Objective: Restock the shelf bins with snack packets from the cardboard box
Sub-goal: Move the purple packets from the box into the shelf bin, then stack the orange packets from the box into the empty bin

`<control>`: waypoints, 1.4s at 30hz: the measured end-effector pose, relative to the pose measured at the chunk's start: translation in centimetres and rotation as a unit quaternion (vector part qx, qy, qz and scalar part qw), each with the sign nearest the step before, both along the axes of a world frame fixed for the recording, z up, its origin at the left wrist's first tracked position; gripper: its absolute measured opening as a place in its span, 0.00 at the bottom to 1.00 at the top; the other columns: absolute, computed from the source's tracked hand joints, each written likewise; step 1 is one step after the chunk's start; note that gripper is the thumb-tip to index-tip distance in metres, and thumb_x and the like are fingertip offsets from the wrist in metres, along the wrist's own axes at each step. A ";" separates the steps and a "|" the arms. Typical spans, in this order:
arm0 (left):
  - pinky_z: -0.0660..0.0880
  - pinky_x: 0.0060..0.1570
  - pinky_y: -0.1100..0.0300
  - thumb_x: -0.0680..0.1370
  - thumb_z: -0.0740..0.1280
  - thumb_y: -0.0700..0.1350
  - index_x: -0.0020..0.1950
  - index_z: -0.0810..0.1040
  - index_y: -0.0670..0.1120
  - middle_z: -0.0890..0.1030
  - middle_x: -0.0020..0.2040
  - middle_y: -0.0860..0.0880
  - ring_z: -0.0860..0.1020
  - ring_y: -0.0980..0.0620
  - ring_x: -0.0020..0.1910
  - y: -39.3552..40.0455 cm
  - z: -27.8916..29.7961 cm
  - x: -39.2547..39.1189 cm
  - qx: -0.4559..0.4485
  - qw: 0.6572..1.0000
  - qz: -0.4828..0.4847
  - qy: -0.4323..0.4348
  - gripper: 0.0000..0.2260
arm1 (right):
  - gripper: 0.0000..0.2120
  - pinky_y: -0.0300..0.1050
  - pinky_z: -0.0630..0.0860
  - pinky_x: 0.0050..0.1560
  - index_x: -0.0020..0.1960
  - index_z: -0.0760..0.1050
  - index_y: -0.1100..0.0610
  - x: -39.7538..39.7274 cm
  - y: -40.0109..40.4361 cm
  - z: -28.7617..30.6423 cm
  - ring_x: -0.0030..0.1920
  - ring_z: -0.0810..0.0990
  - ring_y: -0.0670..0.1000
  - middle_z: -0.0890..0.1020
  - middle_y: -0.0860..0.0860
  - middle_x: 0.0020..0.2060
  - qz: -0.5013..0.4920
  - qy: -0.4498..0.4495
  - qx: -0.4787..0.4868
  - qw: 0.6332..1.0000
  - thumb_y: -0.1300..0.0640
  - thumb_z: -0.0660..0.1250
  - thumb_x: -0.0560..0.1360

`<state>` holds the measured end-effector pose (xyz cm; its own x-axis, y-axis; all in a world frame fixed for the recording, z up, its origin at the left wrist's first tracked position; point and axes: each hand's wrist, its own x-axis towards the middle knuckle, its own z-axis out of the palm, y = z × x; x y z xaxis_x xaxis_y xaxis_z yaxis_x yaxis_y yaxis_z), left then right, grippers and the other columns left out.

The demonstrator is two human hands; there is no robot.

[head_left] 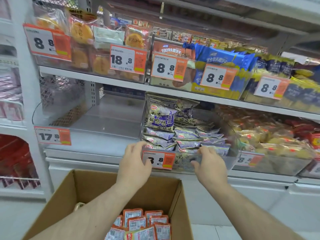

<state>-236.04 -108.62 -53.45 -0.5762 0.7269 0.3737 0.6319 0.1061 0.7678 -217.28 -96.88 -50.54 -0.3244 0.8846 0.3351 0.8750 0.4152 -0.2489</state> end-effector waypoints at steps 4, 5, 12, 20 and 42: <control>0.70 0.62 0.57 0.76 0.68 0.40 0.71 0.69 0.54 0.73 0.67 0.55 0.73 0.54 0.65 1.2 1.0 0.4 0.009 1.000 -0.007 -0.006 0.25 | 0.15 0.51 0.71 0.54 0.56 0.75 0.57 -0.2 2.6 0.3 0.56 0.76 0.58 0.78 0.54 0.54 0.010 0.077 -0.003 0.997 0.55 0.74 0.72; 0.69 0.64 0.57 0.75 0.68 0.40 0.72 0.69 0.53 0.73 0.68 0.54 0.72 0.54 0.66 1.6 1.2 0.5 -0.002 1.000 -0.008 -0.004 0.26 | 0.15 0.50 0.71 0.54 0.55 0.75 0.57 -0.3 3.0 0.2 0.55 0.76 0.58 0.78 0.54 0.54 0.010 0.080 -0.003 0.997 0.55 0.75 0.72; 0.66 0.64 0.60 0.75 0.67 0.38 0.71 0.71 0.50 0.70 0.70 0.53 0.69 0.51 0.67 2.5 1.5 -0.2 -0.048 0.997 -0.017 0.056 0.25 | 0.15 0.48 0.71 0.52 0.54 0.75 0.54 -1.0 4.3 -0.5 0.55 0.77 0.56 0.78 0.51 0.54 -0.008 0.086 -0.001 0.996 0.52 0.74 0.71; 0.69 0.63 0.55 0.76 0.66 0.40 0.70 0.70 0.50 0.71 0.69 0.52 0.70 0.50 0.67 3.3 2.1 -0.1 -0.075 0.995 -0.009 0.066 0.23 | 0.17 0.47 0.71 0.53 0.58 0.75 0.53 -1.1 4.6 -0.3 0.58 0.76 0.55 0.77 0.50 0.56 -0.025 0.093 -0.007 0.995 0.52 0.74 0.72; 0.68 0.66 0.58 0.76 0.63 0.39 0.79 0.56 0.56 0.46 0.82 0.48 0.67 0.47 0.74 1.0 4.0 -1.1 -0.209 0.966 -0.145 0.042 0.33 | 0.19 0.52 0.75 0.49 0.55 0.75 0.55 -1.7 3.0 -0.5 0.54 0.78 0.59 0.80 0.53 0.52 -0.040 0.007 0.103 0.994 0.51 0.76 0.68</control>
<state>-237.12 -107.59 -49.45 -0.3064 0.9506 0.0500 0.7403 0.2049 0.6402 -218.97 -93.90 -51.03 -0.2498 0.8197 0.5154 0.9046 0.3874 -0.1777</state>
